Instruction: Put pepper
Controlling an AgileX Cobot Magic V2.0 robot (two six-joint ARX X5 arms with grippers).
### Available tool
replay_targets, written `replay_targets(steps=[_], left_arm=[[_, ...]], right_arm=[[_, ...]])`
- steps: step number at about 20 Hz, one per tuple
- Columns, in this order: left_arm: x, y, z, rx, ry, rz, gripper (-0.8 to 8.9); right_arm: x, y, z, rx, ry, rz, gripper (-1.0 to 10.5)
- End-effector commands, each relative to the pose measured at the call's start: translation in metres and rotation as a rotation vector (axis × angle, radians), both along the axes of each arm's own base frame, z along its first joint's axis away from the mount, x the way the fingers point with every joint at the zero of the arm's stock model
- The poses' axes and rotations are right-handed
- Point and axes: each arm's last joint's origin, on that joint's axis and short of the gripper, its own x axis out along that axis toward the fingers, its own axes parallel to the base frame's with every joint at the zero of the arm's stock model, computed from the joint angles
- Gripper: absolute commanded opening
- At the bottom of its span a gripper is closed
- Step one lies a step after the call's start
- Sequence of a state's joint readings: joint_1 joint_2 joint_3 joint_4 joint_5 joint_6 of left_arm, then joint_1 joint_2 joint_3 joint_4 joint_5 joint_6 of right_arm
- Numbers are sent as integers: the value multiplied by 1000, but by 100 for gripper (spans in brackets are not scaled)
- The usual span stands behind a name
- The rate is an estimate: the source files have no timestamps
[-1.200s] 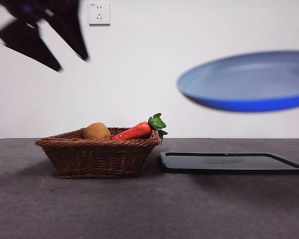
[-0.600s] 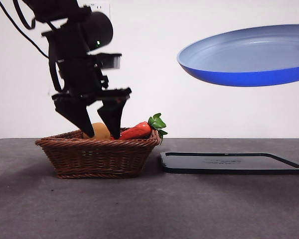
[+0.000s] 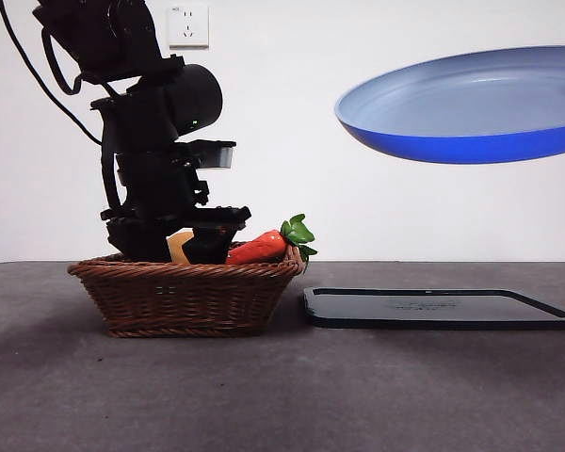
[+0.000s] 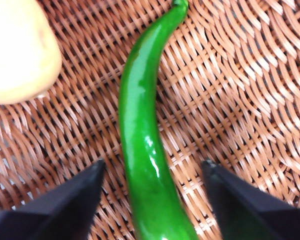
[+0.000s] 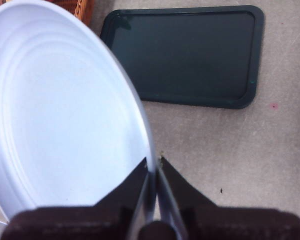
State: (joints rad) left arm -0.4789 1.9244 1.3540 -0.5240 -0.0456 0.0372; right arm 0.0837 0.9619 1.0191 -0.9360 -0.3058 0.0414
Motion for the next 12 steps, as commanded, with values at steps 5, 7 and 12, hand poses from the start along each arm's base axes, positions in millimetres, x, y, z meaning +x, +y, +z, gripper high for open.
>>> replay_targets(steps=[5, 7, 12], left_arm=[[3, -6, -4, -9, 13, 23, 180], [3, -6, -4, -15, 15, 33, 150], [2, -5, -1, -23, 15, 48, 150]], right_arm=[[2, 0, 6, 6, -29, 2, 6], [2, 0, 6, 6, -29, 2, 6], [2, 0, 6, 6, -29, 2, 6]])
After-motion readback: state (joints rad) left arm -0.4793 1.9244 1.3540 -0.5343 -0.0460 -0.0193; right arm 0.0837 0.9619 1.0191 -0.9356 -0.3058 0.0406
